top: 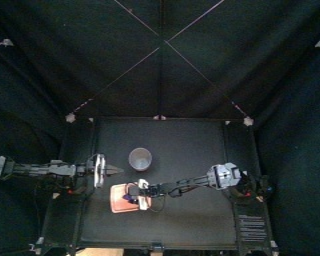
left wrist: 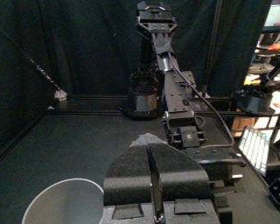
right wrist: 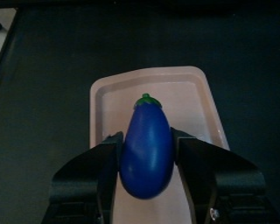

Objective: Pick the eggplant then place it on the pink plate
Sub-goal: Drop eggplant on the pink plate and return to neutral

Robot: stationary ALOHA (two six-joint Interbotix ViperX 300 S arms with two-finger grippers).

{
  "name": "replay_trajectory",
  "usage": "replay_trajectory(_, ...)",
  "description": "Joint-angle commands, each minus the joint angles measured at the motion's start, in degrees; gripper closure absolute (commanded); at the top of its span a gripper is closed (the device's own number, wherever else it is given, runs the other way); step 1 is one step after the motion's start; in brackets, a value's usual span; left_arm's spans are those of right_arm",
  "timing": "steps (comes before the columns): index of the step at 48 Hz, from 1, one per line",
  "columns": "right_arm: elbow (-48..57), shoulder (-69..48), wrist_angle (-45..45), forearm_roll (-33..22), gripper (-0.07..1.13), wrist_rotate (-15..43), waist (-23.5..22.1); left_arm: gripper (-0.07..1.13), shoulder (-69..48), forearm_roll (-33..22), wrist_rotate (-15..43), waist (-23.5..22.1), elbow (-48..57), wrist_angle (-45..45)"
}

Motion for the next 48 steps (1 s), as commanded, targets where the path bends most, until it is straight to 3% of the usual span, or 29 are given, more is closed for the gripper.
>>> replay_trajectory(1,-1.58,-1.58,1.32,0.09,0.23,-0.09,-0.35,1.08,0.09,0.0,0.09,0.09,-0.7,-0.26)
replay_trajectory(9,-0.09,-2.46,1.49,0.09,0.05,0.0,-0.53,1.08,0.09,0.0,0.09,0.09,-0.62,-0.26)
replay_trajectory(22,8.0,-13.01,-1.76,-0.53,0.05,-0.09,-3.6,1.08,0.0,0.0,0.0,0.09,-0.62,-0.26)
replay_trajectory(33,24.61,-29.62,-12.22,0.0,0.05,-0.18,-6.94,1.08,0.0,0.0,0.09,0.09,-0.44,-0.26)
replay_trajectory(48,43.51,-50.19,-23.82,0.53,0.05,-0.53,-6.86,1.08,-0.18,0.0,0.09,0.35,-0.18,-0.26)
